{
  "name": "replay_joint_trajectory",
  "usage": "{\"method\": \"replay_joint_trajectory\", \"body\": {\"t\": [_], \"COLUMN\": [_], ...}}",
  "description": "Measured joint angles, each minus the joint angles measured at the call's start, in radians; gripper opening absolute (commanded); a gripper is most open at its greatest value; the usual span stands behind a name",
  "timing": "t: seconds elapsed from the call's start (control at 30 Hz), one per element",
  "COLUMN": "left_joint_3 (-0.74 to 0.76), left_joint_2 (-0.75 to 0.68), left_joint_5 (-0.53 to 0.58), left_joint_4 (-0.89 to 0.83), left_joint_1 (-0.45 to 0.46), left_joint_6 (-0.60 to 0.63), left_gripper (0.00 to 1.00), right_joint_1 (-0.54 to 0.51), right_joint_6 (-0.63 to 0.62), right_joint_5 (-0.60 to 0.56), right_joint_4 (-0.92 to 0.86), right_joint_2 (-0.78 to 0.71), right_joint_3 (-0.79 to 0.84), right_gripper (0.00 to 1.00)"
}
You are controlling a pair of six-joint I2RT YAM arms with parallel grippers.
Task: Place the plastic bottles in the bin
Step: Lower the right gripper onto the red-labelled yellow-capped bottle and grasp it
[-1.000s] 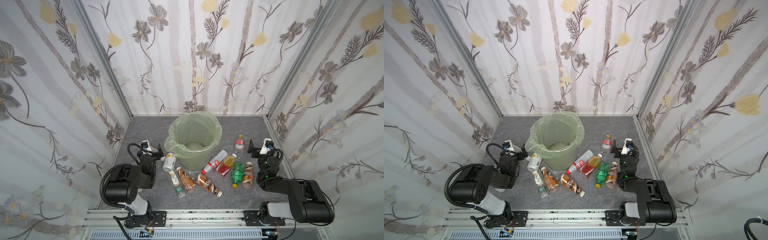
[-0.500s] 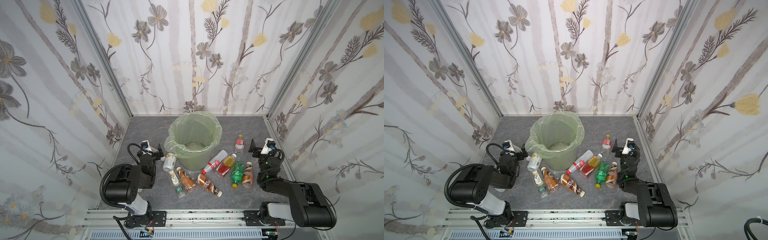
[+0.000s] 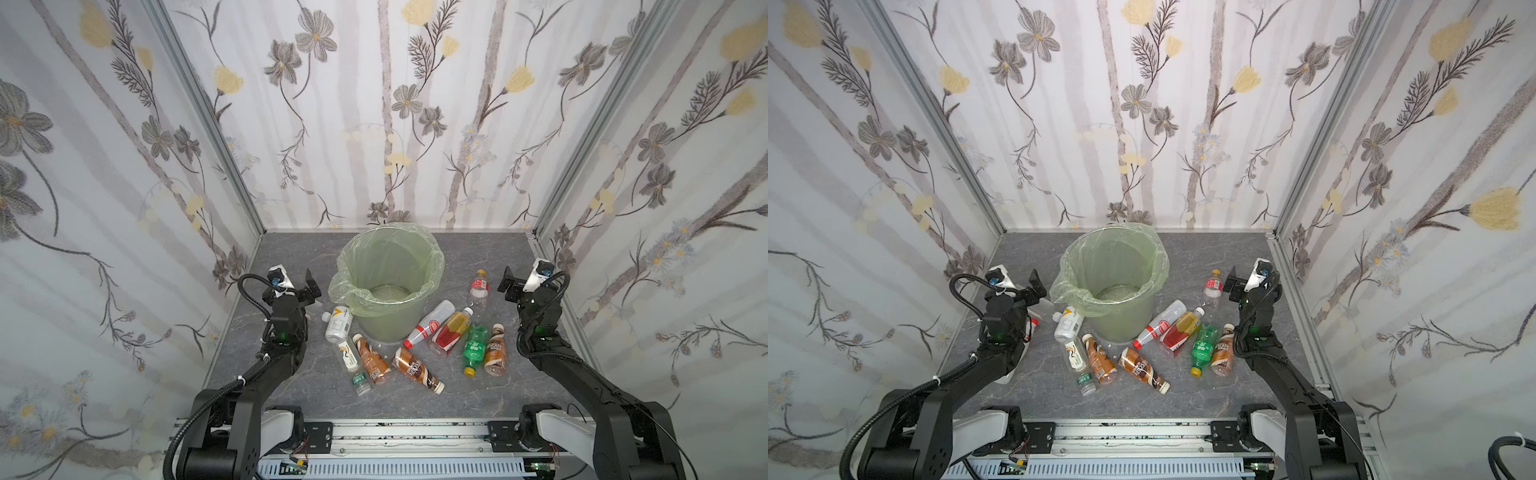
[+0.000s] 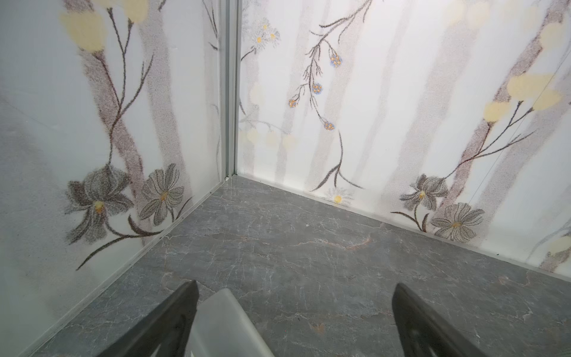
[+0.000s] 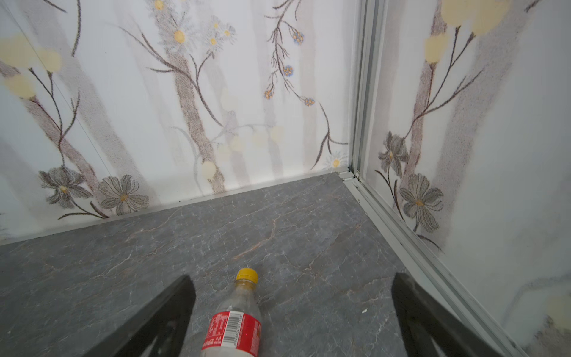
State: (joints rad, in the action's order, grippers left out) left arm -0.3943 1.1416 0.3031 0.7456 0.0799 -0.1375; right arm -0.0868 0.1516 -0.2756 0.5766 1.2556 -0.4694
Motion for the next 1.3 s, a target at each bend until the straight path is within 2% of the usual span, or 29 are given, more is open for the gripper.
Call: {"method": "replay_joint_trajectory", "body": {"t": [0.27,0.5,0.8,1.03,1.3], "left_joint_3": [-0.158,-0.227,-0.278,-0.290,-0.290], "left_joint_2": [-0.075,-0.101,-0.099,-0.079,-0.097], "left_joint_5": [-0.025,-0.090,-0.183,-0.283,-0.305], "left_joint_4": [-0.400,-0.597,-0.715,-0.743,-0.768], "left_joint_1": [0.002,0.001,0.001,0.001,0.001], "left_joint_6": [-0.098,-0.137,-0.150,-0.153,-0.154], "left_gripper": [1.00,1.00,1.00,1.00,1.00], "right_joint_1": [-0.004,-0.004,-0.005,-0.005,-0.005], "right_joint_6": [0.077,0.134,0.233,0.240,0.240], "right_joint_5": [0.046,0.122,0.199,0.243,0.276], "right_joint_4": [-0.291,-0.448,-0.529,-0.541,-0.572], "right_joint_2": [0.000,0.104,0.251,0.414,0.558], "right_joint_3": [-0.151,-0.255,-0.306,-0.395,-0.472], "right_gripper": [1.00,0.95,0.93,0.90,0.85]}}
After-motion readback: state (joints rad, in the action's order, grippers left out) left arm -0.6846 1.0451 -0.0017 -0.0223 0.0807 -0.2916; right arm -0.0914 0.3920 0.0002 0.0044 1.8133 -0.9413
